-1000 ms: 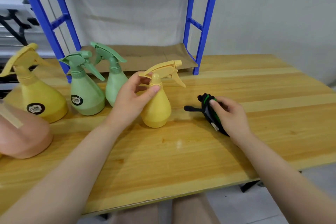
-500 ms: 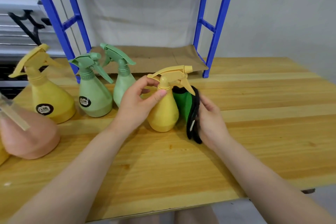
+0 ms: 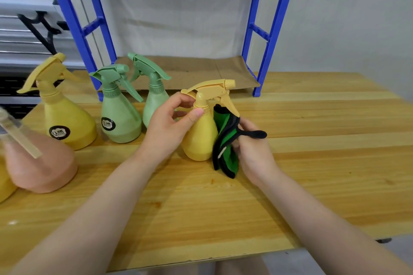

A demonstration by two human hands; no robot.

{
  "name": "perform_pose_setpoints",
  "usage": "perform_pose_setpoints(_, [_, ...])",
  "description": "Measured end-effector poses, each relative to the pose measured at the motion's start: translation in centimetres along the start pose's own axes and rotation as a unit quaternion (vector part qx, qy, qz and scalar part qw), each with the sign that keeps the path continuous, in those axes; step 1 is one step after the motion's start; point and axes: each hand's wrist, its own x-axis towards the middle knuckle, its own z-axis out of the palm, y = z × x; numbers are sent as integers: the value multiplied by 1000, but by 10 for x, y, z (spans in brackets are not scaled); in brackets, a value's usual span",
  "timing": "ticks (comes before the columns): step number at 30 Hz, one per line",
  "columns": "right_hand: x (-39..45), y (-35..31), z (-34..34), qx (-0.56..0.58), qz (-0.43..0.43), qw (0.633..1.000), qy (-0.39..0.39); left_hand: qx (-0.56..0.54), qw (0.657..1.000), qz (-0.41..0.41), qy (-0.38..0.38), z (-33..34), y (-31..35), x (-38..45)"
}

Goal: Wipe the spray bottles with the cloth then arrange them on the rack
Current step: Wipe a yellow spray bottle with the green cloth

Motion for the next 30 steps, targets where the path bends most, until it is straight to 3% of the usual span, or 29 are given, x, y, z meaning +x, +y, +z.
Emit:
perform_pose_setpoints(7, [-5, -9, 20, -52, -105, 993, -9, 3, 1000, -5, 18, 0, 0, 0])
perform_pose_setpoints(12, [3, -14, 34, -68, -174, 980, -62, 8, 1000, 5, 25, -1, -1, 1])
perform_pose_setpoints(19, [12, -15, 39, -87, -149, 979, -112, -158, 986, -53, -14, 3, -5, -1])
perform_pose_setpoints(24, [14, -13, 43, -145, -196, 964, -110, -218, 973, -70, -18, 4, -6, -1])
perform_pose_setpoints(30, [12, -4, 40, -154, -206, 960, -111, -280, 955, -60, -77, 4, -7, -3])
